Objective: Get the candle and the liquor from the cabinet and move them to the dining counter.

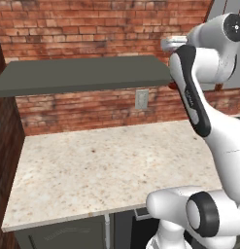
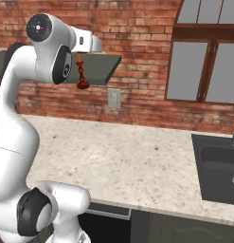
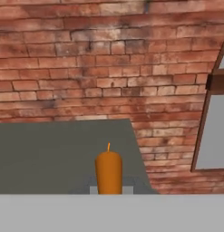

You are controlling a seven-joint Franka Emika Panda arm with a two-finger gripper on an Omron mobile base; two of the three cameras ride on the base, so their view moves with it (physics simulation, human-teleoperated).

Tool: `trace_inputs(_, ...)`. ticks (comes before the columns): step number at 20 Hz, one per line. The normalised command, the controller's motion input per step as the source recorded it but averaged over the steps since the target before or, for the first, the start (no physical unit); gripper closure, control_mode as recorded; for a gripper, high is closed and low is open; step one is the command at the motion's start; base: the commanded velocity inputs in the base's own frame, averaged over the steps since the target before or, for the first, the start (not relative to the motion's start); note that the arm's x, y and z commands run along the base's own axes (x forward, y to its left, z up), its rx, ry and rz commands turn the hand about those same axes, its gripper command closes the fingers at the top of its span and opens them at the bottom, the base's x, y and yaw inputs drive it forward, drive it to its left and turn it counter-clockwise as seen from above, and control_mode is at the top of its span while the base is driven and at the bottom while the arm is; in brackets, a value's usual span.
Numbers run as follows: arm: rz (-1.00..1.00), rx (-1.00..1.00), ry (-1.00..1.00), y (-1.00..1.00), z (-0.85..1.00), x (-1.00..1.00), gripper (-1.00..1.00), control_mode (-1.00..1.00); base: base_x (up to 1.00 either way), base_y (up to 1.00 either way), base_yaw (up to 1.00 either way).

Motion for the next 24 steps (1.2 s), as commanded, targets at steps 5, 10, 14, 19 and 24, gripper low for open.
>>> trace_inputs(5, -0.05, -0.01, -0.03, 0.04, 0.16, -0.99, 1.00, -1.00, 0.00, 0.00, 0.00)
trace_inputs(10, -0.05, -0.03, 0.05, 0.26, 0.26, -0.70, 1.00, -1.00, 0.00, 0.00, 0.00)
trace_inputs(14, 0.00, 0.01, 0.27, 0.36, 0.10, -0.08, 1.00, -1.00, 0.00, 0.00, 0.00)
trace_inputs(19, 0.01, 0.07, 0.18, 0.00, -0.21, -0.02, 1.00, -1.00, 0.00, 0.00, 0.00)
trace_inputs(24, 0.04, 0.04, 0.07, 0.00, -0.37, -0.12, 1.00, -1.00, 0.00, 0.00, 0.00)
